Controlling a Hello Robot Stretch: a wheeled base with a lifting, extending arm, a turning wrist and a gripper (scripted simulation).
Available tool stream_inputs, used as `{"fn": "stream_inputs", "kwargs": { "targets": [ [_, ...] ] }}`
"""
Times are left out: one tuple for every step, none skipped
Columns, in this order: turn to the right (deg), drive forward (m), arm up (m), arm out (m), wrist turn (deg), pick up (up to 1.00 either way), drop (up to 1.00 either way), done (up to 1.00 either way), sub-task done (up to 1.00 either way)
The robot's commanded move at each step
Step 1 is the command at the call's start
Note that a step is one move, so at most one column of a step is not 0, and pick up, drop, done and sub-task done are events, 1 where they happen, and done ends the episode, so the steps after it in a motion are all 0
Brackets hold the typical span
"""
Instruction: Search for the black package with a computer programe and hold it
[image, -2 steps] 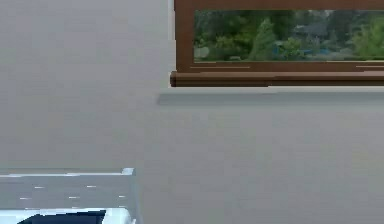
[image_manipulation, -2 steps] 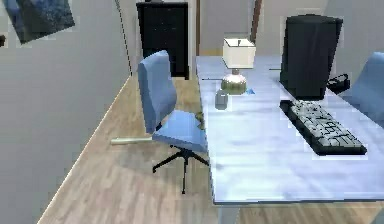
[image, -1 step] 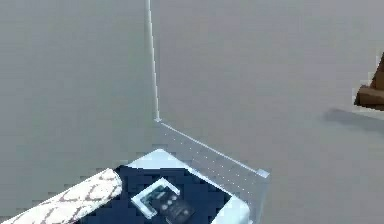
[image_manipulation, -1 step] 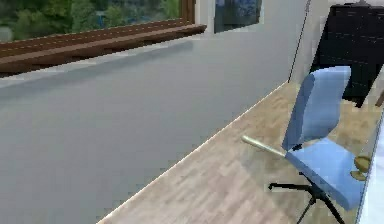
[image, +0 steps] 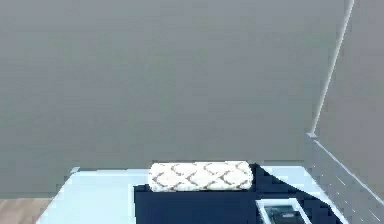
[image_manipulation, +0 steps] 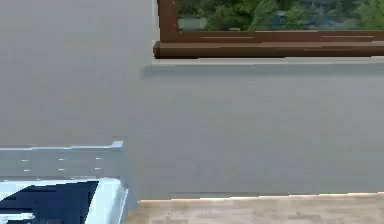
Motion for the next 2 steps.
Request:
{"fn": "stream_inputs", "kwargs": {
  "targets": [
    [-45.0,0.00,0.00,0.00,0.0,0.00,0.00,0.00,0.00],
    [-12.0,0.00,0.00,0.00,0.0,0.00,0.00,0.00,0.00]
  ]
}}
